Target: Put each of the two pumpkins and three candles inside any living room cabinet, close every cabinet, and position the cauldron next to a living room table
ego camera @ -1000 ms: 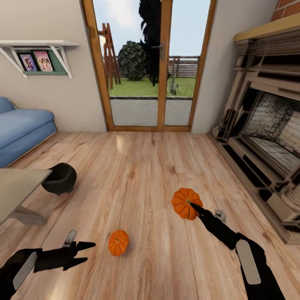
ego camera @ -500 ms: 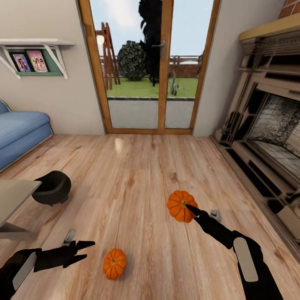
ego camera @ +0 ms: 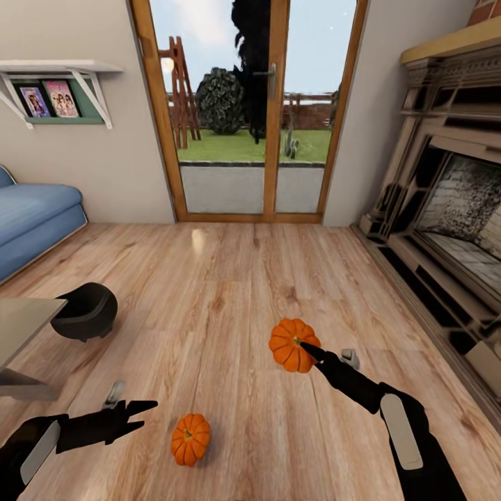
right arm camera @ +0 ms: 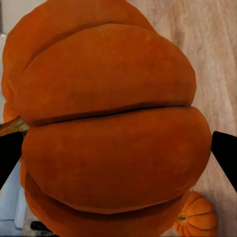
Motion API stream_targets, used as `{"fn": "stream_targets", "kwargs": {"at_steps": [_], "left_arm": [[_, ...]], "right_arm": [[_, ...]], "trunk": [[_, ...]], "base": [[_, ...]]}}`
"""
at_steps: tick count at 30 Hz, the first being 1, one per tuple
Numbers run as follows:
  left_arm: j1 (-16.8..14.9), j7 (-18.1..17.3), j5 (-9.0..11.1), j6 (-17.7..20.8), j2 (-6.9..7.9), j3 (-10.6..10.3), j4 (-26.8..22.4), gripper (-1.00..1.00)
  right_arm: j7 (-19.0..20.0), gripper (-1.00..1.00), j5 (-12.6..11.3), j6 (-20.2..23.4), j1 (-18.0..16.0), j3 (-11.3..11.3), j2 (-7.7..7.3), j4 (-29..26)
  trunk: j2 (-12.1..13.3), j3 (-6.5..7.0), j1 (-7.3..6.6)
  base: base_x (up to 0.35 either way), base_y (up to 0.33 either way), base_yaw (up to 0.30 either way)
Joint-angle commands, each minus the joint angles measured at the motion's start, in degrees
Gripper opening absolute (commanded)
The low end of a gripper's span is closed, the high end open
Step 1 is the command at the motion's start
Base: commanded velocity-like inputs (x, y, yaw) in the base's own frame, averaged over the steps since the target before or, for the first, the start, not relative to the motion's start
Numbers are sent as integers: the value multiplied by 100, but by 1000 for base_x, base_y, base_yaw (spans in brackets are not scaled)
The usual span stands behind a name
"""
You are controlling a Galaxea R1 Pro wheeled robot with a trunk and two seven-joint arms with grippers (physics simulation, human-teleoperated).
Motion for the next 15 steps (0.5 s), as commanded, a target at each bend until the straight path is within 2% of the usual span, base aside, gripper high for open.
{"fn": "stream_targets", "kwargs": {"at_steps": [1,4,10,13,15], "left_arm": [[0,0,3,-28,-2,41,0,100],[0,0,3,-170,-4,236,1,100],[0,0,-4,-344,-12,310,1,100],[0,0,-11,-474,-18,308,48,100],[0,2,-13,-745,-31,301,229,100]], "right_arm": [[13,-100,-17,1,-1,13,0,-1],[60,-100,-14,10,-1,35,-7,-3],[319,-100,-11,71,-1,57,-10,-31],[475,-100,-12,95,47,195,-17,-409],[536,-100,-12,89,127,353,-17,-791]], "trunk": [[-42,-18,22],[-162,-72,88],[-403,-180,220],[-484,-238,267],[-487,-282,272]], "base": [[0,0,0],[0,0,0],[0,0,0],[0,0,0],[0,0,0]]}}
